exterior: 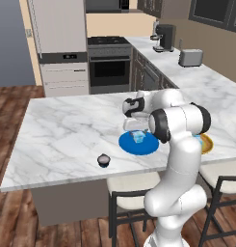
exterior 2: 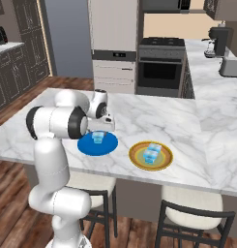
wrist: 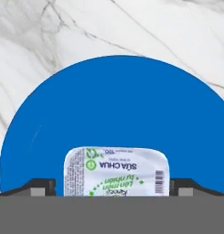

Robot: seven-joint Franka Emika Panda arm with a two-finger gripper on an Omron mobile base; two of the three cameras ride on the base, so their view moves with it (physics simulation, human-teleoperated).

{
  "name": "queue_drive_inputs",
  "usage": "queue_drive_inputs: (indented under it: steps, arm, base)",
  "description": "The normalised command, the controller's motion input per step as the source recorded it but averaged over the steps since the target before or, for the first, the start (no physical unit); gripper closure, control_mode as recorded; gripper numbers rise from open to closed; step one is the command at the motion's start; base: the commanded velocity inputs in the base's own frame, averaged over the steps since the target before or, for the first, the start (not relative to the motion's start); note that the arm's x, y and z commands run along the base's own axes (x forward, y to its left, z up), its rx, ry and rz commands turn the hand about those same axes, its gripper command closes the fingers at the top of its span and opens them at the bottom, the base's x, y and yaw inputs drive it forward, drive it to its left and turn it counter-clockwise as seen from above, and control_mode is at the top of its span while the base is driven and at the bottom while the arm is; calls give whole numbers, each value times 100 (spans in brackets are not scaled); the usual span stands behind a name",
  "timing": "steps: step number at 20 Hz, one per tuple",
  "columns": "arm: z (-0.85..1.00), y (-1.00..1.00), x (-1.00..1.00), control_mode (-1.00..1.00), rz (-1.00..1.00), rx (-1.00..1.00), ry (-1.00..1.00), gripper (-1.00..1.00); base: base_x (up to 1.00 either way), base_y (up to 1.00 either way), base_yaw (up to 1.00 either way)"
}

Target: Place two yogurt containers on each plate.

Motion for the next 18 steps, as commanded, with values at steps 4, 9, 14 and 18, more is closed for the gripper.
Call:
queue_drive_inputs:
  steps: [4, 9, 14, 18]
  arm:
    - [63, 0, -3, -100, -3, 0, 0, -100]
    - [76, 0, -26, -100, 0, 0, 0, -100]
    - [25, 18, -77, -100, 0, 0, 2, -100]
    - [11, 44, -100, -100, -3, 0, 0, -100]
  base:
    - [0, 0, 0]
    - [0, 0, 0]
    - [0, 0, 0]
    - [0, 0, 0]
